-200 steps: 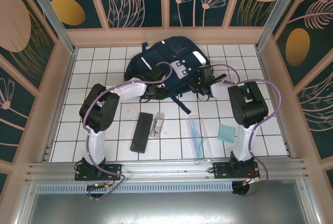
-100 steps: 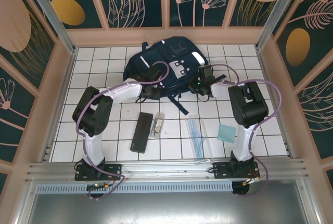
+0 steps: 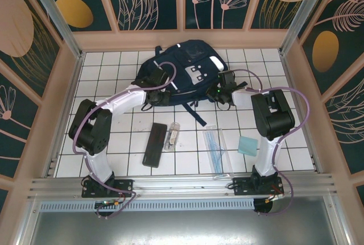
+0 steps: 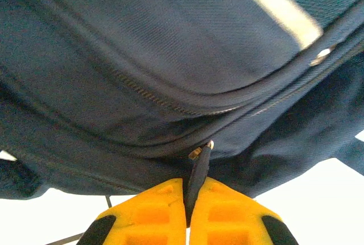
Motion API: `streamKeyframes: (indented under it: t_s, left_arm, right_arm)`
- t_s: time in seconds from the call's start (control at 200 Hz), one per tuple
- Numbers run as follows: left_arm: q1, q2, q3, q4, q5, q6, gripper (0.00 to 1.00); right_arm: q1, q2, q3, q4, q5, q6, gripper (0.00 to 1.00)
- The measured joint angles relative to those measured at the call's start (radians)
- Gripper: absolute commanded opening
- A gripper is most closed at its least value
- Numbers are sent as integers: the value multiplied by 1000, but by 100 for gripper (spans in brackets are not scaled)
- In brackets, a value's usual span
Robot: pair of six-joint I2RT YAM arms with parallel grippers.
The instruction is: Pack books, pencil case, and school supplies into a backpack
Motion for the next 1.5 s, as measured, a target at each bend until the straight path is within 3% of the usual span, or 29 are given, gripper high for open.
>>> streamKeyframes:
  t_s: [0.545, 0.665, 0.816, 0.881, 1.091, 1.251, 1.501]
  left_arm:
    - [50, 0, -5, -7, 10, 55, 0]
    - [66, -14, 13, -26, 82, 53, 0]
    - [77, -51, 13, -18, 204, -9, 0]
    - [78, -66, 7, -10, 230, -53, 0]
    - [68, -73, 5, 21, 271, -167, 0]
    - [35, -64, 35, 18, 283, -190, 0]
    - [-3, -63, 87, -14, 275, -190, 0]
  right_arm:
    - [-16, 0, 48, -61, -45, -45, 0]
    - [-20, 0, 67, -82, -47, -56, 0]
    - [-53, -6, 75, -110, -55, -58, 40]
    - [-91, -27, 70, -124, -37, -55, 48]
    - [-143, -225, 2, -139, -46, -24, 55]
    - [-60, -317, -45, -97, -129, 47, 56]
    - [76, -292, -159, 140, -244, 286, 57]
